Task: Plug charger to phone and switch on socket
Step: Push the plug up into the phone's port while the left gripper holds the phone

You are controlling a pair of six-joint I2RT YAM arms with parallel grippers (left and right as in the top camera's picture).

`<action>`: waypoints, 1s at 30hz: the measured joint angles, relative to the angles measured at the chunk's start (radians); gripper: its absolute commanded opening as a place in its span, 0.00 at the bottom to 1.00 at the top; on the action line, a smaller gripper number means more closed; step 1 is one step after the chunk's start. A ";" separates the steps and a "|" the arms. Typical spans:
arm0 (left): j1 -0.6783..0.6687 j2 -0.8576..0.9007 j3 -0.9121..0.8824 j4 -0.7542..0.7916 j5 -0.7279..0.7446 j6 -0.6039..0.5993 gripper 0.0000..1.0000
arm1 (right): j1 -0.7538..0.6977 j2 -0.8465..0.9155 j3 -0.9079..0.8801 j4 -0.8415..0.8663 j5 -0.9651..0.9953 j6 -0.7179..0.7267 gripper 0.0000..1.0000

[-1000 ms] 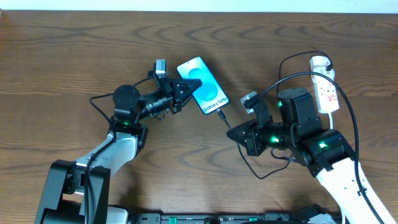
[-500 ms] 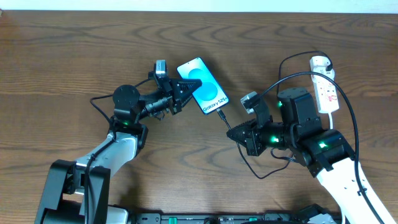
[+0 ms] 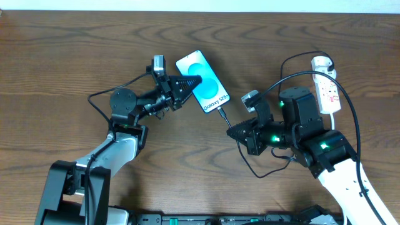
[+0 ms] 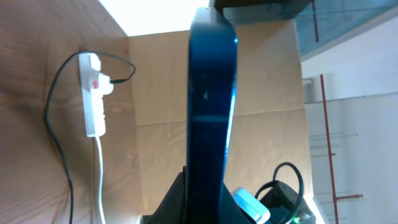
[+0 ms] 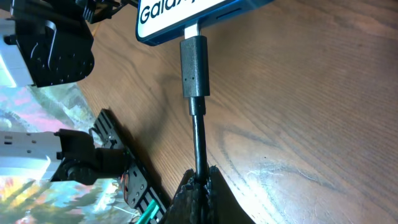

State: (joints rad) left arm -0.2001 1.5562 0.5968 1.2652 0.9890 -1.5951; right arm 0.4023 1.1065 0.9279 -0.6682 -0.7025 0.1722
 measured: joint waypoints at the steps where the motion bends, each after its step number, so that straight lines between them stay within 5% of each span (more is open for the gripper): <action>1: 0.001 0.000 0.000 0.006 0.001 0.000 0.08 | 0.000 0.000 0.000 0.002 0.000 0.000 0.01; 30: 0.003 0.000 0.000 0.011 0.057 0.051 0.07 | 0.000 0.015 -0.006 0.147 -0.002 0.007 0.01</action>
State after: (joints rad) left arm -0.1970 1.5562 0.5972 1.2766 1.0462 -1.5436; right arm 0.4026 1.1213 0.9215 -0.5209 -0.7048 0.1795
